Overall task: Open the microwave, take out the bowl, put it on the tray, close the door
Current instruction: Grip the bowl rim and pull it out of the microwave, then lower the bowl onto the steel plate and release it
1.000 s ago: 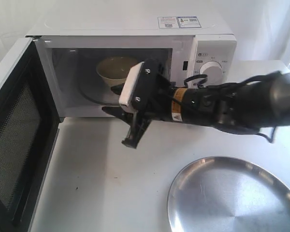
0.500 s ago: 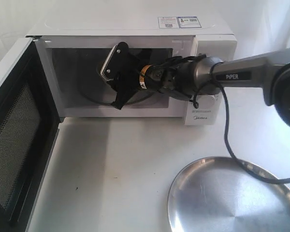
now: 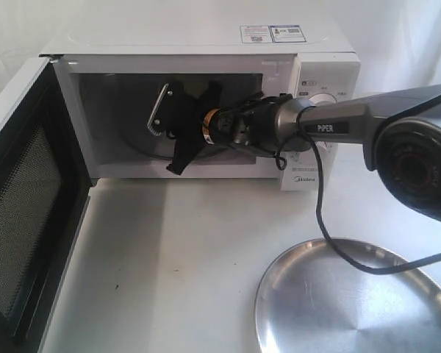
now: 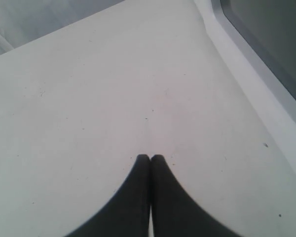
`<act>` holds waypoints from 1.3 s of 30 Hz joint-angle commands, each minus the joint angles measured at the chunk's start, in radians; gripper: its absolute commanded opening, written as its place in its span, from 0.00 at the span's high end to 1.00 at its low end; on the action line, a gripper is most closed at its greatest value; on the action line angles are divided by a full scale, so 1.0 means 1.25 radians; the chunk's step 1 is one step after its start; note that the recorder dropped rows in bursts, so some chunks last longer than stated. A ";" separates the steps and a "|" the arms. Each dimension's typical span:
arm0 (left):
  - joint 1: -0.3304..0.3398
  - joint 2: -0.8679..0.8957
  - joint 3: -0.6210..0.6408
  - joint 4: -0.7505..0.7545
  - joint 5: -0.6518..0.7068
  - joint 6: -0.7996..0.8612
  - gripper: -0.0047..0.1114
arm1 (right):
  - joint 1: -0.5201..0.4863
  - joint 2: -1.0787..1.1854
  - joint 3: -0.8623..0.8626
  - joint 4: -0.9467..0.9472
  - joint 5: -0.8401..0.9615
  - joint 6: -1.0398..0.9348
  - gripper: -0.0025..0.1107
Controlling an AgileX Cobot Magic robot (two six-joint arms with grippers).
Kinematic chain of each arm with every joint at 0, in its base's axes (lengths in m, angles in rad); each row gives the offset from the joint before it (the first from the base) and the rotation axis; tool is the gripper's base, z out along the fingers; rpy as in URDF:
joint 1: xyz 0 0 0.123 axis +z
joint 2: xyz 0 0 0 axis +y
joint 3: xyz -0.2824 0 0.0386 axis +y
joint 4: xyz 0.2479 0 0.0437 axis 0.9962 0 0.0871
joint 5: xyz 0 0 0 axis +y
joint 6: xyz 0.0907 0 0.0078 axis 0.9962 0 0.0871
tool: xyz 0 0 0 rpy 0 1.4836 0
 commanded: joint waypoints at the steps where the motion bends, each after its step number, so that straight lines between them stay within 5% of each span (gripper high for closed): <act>1: 0.000 -0.002 -0.002 -0.001 0.000 -0.002 0.96 | 0.041 -0.060 0.053 -0.072 -0.184 0.145 0.98; 8: 0.000 -0.002 -0.002 -0.001 0.000 -0.002 0.96 | 0.067 -0.154 0.114 -0.671 -0.583 0.733 0.98; 10: 0.000 -0.002 -0.002 -0.001 0.000 -0.002 0.96 | 0.073 -0.182 0.148 -0.691 -0.652 0.859 0.98; 13: 0.000 -0.002 -0.002 -0.001 0.000 -0.002 0.96 | 0.076 -0.238 0.237 -0.691 -0.684 0.801 0.98; 20: 0.000 -0.002 -0.002 -0.001 0.000 -0.002 0.96 | 0.076 -0.429 0.453 -0.691 -0.375 0.768 0.98; 27: 0.000 -0.002 -0.002 -0.001 0.000 -0.002 0.96 | 0.076 -0.648 0.660 -0.691 -0.254 0.771 0.98; 34: 0.000 -0.002 -0.002 -0.001 0.000 -0.002 0.96 | 0.076 -0.856 0.893 -0.691 0.032 1.011 0.98; 39: 0.000 -0.002 -0.002 -0.001 0.000 -0.002 0.96 | 0.076 -0.900 1.022 -0.691 0.140 1.024 0.98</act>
